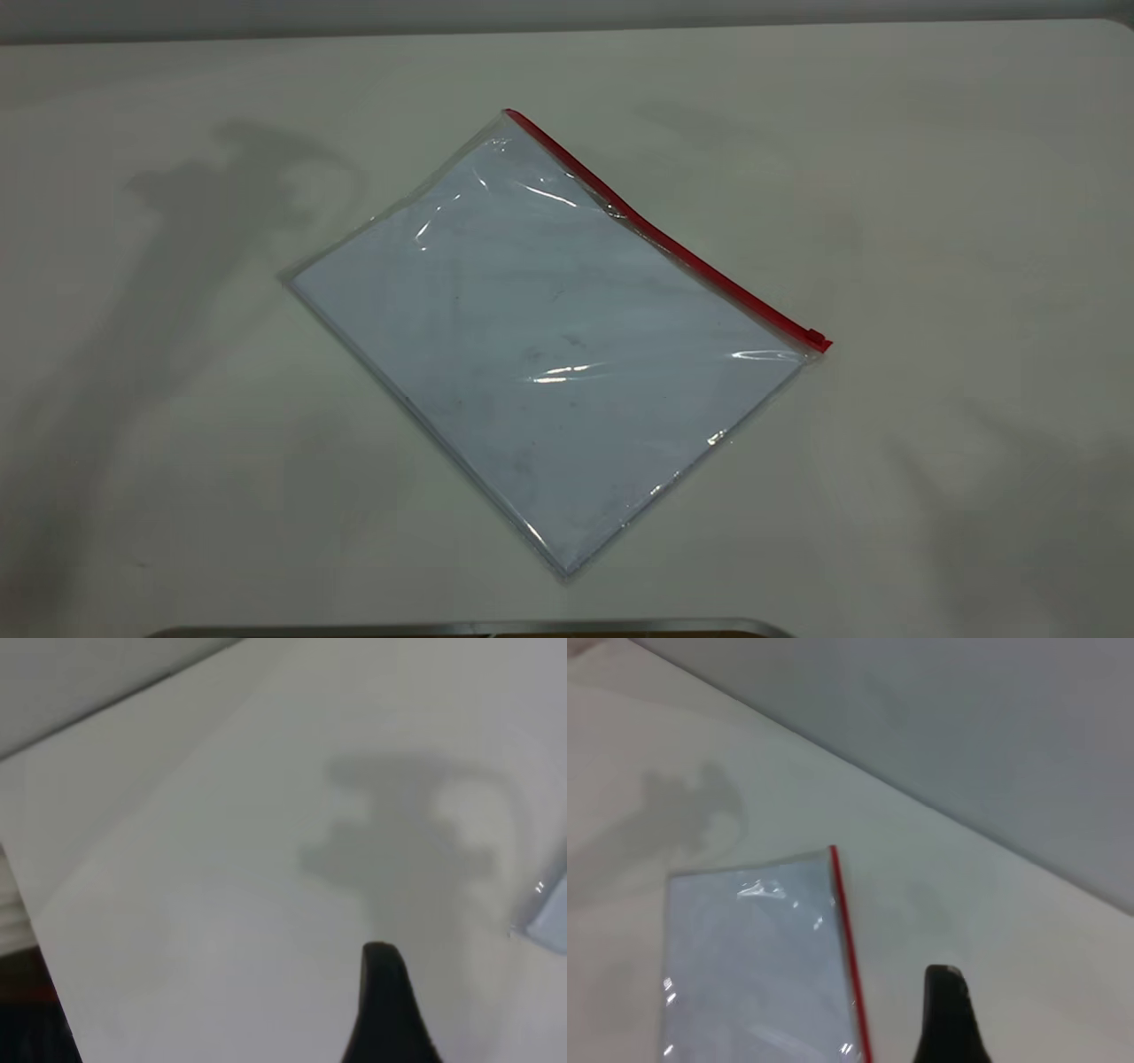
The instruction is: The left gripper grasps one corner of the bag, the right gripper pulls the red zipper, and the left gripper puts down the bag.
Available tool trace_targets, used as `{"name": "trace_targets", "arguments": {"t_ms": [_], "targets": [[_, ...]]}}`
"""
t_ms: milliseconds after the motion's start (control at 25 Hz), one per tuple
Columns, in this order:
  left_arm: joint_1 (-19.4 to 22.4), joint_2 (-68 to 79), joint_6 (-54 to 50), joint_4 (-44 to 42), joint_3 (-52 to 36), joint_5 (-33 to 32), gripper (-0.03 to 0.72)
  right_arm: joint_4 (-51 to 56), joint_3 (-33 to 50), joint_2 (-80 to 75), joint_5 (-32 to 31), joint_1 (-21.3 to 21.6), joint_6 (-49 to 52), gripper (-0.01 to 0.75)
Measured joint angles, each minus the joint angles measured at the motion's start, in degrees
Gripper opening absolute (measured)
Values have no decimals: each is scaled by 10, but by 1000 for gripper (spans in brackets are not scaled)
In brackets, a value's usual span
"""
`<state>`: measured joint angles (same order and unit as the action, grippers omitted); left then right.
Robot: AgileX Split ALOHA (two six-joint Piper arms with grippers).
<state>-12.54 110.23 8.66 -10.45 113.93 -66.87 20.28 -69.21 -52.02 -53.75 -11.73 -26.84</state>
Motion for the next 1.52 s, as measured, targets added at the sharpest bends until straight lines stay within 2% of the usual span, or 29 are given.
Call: {"name": "trace_targets", "arguments": {"t_ms": [200, 440, 720, 1080, 1520], "targets": [[0, -140, -37, 11, -131, 0, 567, -4, 77, 105, -56, 0, 16, 545], [0, -316, -52, 64, -313, 0, 567, -2, 228, 240, -80, 0, 18, 545], [0, -470, -54, 80, -493, 0, 567, 5, 332, 400, -101, 0, 28, 545], [0, -646, -66, 81, -659, 0, 567, -62, 403, 511, -109, 0, 46, 545], [-1, -895, -68, 94, -794, 0, 567, -88, 410, 516, -122, 0, 76, 545]]}}
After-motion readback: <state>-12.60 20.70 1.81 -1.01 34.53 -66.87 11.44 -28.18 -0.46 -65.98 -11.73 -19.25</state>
